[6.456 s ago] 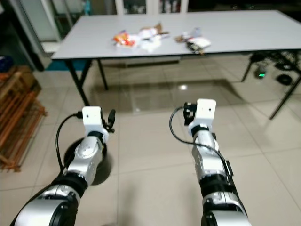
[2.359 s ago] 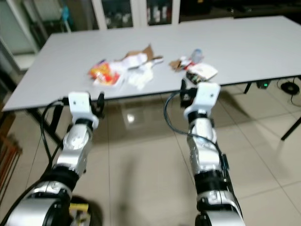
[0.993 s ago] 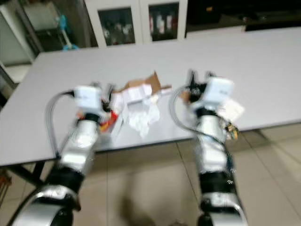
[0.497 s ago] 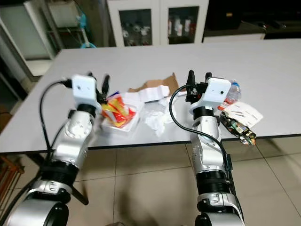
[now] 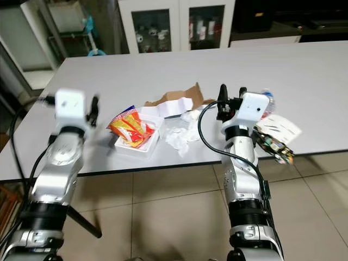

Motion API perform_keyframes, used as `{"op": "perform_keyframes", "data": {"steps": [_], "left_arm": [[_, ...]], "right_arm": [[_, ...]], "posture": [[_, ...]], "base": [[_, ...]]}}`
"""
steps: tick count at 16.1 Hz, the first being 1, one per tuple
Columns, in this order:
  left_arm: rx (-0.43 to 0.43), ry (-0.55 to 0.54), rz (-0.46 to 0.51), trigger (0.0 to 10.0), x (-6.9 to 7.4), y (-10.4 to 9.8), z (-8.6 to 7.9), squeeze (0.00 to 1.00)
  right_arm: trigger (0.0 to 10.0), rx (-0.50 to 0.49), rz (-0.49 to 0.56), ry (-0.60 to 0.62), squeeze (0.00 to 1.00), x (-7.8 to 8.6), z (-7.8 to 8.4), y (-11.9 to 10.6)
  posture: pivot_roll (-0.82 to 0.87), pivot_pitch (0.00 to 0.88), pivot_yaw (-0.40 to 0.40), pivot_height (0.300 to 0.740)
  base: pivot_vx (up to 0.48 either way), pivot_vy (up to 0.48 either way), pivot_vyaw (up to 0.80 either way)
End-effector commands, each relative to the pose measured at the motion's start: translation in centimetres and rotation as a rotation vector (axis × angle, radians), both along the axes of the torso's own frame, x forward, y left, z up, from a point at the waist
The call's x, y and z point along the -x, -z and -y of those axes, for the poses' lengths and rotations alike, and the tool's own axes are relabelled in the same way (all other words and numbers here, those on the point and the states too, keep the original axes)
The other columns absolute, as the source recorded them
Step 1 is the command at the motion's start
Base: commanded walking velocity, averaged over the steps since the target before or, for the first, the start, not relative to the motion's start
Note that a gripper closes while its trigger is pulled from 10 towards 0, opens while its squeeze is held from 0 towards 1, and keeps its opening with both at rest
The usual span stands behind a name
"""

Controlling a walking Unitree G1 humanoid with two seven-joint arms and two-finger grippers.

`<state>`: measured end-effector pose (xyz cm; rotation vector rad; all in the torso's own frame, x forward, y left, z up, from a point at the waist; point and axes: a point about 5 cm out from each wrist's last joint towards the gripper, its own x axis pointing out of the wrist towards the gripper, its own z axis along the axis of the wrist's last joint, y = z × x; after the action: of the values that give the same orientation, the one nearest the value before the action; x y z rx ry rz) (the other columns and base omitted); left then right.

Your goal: Picking trash to rubbish bin

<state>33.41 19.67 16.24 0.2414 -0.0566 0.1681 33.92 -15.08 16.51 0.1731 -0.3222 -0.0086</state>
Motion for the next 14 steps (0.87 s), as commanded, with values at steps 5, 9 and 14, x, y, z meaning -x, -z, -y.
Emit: {"op": "perform_keyframes", "data": {"steps": [5, 9, 14], "left_arm": [[0.256, 0.023, -0.027, 10.0, 0.3, -0.2, 0.2, 0.00], [0.764, 0.067, -0.032, 10.0, 0.7, 0.9, 0.0, 0.00], [0.797, 0.105, -0.087, 10.0, 1.2, 2.5, 0.2, 1.00]], "right_arm": [[10.0, 0.010, -0.021, -0.030, 0.00, -0.2, -0.7, 0.0], [10.0, 0.014, -0.026, -0.035, 0.00, -0.3, -0.7, 0.0], [10.0, 0.018, -0.035, -0.046, 0.00, -0.3, -0.8, 0.2]], "posture": [[0.02, 0.014, 0.059, 0.740], [0.02, 0.018, 0.058, 0.740], [0.03, 0.021, 0.054, 0.740]], "base": [[0.000, 0.000, 0.00], [0.000, 0.000, 0.00], [0.000, 0.000, 0.00]]}}
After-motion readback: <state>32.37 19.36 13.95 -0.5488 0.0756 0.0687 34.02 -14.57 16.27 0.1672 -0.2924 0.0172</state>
